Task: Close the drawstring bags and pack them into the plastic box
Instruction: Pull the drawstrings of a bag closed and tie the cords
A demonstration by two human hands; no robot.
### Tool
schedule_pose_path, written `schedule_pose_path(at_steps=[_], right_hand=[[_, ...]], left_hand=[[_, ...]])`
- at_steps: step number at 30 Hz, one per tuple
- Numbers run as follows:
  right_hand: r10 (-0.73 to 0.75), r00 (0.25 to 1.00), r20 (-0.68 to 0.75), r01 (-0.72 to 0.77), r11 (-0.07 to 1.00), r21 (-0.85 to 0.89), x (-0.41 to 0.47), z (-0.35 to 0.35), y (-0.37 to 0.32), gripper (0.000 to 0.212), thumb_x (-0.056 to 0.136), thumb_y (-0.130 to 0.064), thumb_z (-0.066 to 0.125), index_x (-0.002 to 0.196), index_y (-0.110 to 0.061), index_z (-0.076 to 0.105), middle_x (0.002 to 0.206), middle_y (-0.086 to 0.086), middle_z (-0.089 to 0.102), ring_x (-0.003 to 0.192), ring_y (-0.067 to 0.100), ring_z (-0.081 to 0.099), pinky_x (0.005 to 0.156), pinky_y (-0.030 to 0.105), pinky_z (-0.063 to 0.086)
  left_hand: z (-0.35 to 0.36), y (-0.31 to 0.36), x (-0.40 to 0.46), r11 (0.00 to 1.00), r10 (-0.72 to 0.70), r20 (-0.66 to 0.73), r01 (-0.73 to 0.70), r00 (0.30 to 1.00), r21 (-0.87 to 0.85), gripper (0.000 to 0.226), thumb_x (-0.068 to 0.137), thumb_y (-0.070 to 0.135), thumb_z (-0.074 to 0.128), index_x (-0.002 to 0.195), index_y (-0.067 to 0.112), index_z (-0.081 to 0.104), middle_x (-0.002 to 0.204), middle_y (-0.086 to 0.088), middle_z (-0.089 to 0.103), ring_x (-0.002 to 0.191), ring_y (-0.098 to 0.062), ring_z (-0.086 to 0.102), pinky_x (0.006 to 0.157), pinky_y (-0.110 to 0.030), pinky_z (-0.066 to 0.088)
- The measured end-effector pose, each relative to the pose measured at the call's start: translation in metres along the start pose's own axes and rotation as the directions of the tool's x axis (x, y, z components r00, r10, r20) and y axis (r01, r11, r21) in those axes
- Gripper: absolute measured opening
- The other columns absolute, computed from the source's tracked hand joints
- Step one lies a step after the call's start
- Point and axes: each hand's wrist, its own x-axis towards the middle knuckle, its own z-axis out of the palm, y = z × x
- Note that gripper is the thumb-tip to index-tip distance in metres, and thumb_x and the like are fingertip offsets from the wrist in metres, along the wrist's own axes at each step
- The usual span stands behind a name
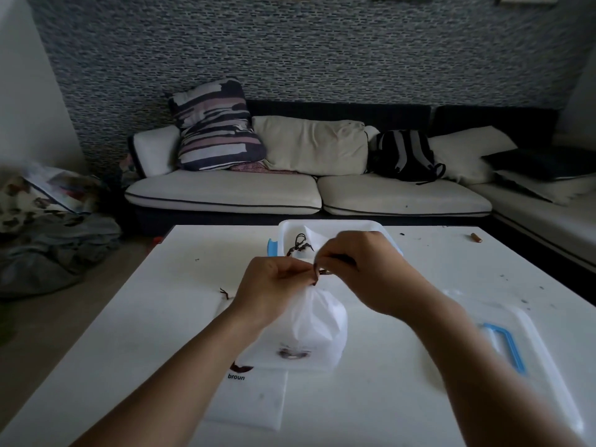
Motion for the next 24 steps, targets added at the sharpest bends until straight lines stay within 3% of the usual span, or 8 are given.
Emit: schedule_pose_path(at_steps=[2, 5, 9, 13, 17, 21, 24], right_hand=[[-0.057, 0.991, -0.124, 0.052, 0.998, -0.045, 0.003, 0.010, 0.003, 0.015, 0.090, -0.016, 0.067, 0.079, -0.018, 0.076, 0.072, -0.001, 0.063, 0.070, 0.013, 0.056, 0.063, 0.021, 0.041], [0.013, 0.968, -0.252, -0.024, 0.999, -0.039, 0.005, 0.017, 0.012, 0.010, 0.086, -0.021, 0.074, 0.078, -0.021, 0.079, 0.068, -0.001, 0.063, 0.073, 0.015, 0.054, 0.060, 0.011, 0.035], [0.088, 0.956, -0.280, -0.087, 0.996, 0.019, 0.005, 0.018, 0.019, 0.003, 0.081, -0.025, 0.080, 0.078, -0.024, 0.080, 0.059, -0.014, 0.057, 0.068, 0.005, 0.056, 0.055, 0.010, 0.035], [0.107, 0.939, -0.327, -0.105, 0.994, 0.025, 0.006, 0.018, 0.022, 0.010, 0.074, -0.030, 0.086, 0.073, -0.024, 0.078, 0.055, -0.016, 0.053, 0.060, 0.006, 0.054, 0.052, 0.014, 0.031], [0.073, 0.946, -0.316, -0.046, 0.995, 0.092, 0.007, 0.021, 0.013, 0.008, 0.072, -0.023, 0.087, 0.071, -0.023, 0.079, 0.058, -0.014, 0.060, 0.062, 0.007, 0.057, 0.052, 0.013, 0.035], [0.050, 0.972, -0.230, -0.020, 0.991, 0.130, 0.009, 0.027, 0.010, 0.005, 0.076, -0.017, 0.083, 0.075, -0.021, 0.081, 0.063, -0.013, 0.064, 0.064, 0.009, 0.062, 0.057, 0.019, 0.045], [0.031, 0.984, -0.176, -0.014, 0.995, 0.097, 0.009, 0.023, 0.011, 0.008, 0.087, -0.017, 0.074, 0.082, -0.015, 0.080, 0.071, 0.000, 0.069, 0.069, 0.015, 0.061, 0.065, 0.027, 0.046]], left_hand=[[0.004, 0.002, -0.003, 1.000, 0.005, 0.050, -0.005, 0.999, 0.004, 0.015, 0.086, 0.010, 0.072, 0.076, 0.018, 0.079, 0.068, 0.008, 0.073, 0.063, 0.005, 0.062, 0.063, -0.008, 0.045], [0.004, 0.001, -0.004, 0.992, -0.025, 0.122, 0.040, 0.992, -0.123, 0.015, 0.090, 0.007, 0.068, 0.081, 0.013, 0.078, 0.076, 0.000, 0.073, 0.074, -0.008, 0.066, 0.075, -0.022, 0.050], [0.000, 0.000, -0.003, 0.955, -0.096, 0.182, 0.142, 0.979, -0.261, 0.011, 0.091, 0.010, 0.068, 0.090, 0.004, 0.077, 0.082, -0.005, 0.072, 0.077, -0.015, 0.066, 0.078, -0.026, 0.052], [-0.004, 0.001, -0.003, 0.898, -0.162, 0.260, 0.251, 0.952, -0.360, 0.010, 0.088, 0.009, 0.069, 0.087, 0.007, 0.079, 0.081, -0.006, 0.072, 0.074, -0.016, 0.067, 0.072, -0.024, 0.056], [-0.004, -0.001, -0.003, 0.920, -0.158, 0.307, 0.253, 0.938, -0.299, 0.012, 0.089, 0.012, 0.070, 0.085, 0.001, 0.074, 0.077, -0.007, 0.068, 0.070, -0.017, 0.063, 0.065, -0.025, 0.052], [-0.002, -0.003, -0.003, 0.932, -0.154, 0.315, 0.244, 0.936, -0.267, 0.020, 0.090, 0.015, 0.070, 0.091, -0.005, 0.072, 0.082, -0.010, 0.066, 0.076, -0.020, 0.061, 0.076, -0.031, 0.048], [0.000, -0.001, -0.002, 0.914, -0.188, 0.256, 0.264, 0.948, -0.306, 0.013, 0.089, 0.011, 0.070, 0.083, 0.000, 0.073, 0.077, -0.008, 0.067, 0.071, -0.019, 0.061, 0.072, -0.028, 0.049]])
